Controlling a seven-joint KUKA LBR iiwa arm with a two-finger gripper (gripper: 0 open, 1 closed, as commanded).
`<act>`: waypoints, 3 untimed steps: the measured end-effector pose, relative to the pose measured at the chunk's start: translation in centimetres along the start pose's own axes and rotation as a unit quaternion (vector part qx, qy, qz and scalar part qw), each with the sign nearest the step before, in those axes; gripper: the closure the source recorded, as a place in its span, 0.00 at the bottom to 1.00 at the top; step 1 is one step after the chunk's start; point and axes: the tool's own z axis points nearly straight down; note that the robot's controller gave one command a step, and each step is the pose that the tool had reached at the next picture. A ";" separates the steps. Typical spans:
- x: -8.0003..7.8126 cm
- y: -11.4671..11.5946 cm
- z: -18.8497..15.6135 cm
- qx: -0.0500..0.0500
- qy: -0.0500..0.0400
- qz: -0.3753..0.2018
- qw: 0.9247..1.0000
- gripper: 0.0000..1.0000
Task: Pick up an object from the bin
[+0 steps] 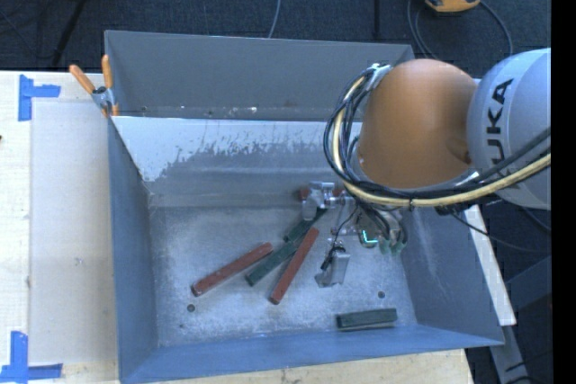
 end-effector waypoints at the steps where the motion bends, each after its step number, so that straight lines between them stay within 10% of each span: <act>1: -0.1 0.0 -0.3 0.000 -0.003 0.001 1.000 0.00; 3: -5.2 7.7 7.0 0.000 -0.004 -0.068 0.998 0.00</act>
Offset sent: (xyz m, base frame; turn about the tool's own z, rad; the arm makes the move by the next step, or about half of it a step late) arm 0.0515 0.0694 -0.1592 -0.1033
